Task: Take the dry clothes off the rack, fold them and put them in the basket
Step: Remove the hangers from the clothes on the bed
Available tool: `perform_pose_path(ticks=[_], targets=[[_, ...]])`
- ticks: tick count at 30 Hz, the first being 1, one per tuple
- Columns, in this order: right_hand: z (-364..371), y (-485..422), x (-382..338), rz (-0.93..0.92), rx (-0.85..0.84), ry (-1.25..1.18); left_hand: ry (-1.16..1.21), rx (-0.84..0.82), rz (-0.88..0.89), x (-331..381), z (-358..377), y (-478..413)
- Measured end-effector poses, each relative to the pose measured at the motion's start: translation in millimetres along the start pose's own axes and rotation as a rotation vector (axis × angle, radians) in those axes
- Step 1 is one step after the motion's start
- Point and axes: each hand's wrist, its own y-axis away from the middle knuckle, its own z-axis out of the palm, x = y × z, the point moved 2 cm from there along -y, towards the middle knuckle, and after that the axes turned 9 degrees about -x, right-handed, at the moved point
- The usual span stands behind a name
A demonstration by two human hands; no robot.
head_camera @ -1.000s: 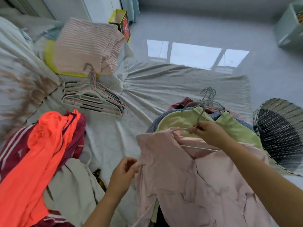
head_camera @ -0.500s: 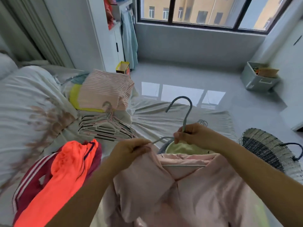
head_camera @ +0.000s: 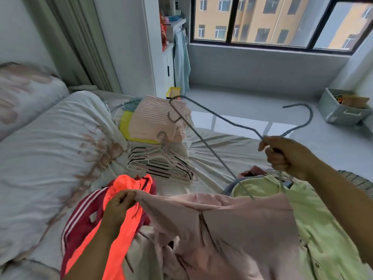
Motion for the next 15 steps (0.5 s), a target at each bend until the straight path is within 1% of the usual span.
perform_pose_path(ticks=[2,4,7,9,12,14,15], targets=[[3,-8,2,-0.002,0.058,-0.065,0.173,0.039,-0.029,1,10,6],[13,-17,10,0.017,0.100,-0.068,0.303,0.033,-0.034,16,25,7],[28,-25,20,-0.017,0.150,-0.154,0.462,0.049,0.023,51,35,6],[36,-29,24,-0.087,0.186,-0.330,0.523,0.102,0.036,68,30,3],[41,-35,30,-0.175,0.227,-0.680,0.512,0.121,0.080,81,10,4],[39,-43,35,-0.180,0.241,-0.823,0.523,0.185,0.087,87,-5,11],[37,-45,38,-0.164,0.248,-0.848,0.515,0.225,0.080,91,-14,20]])
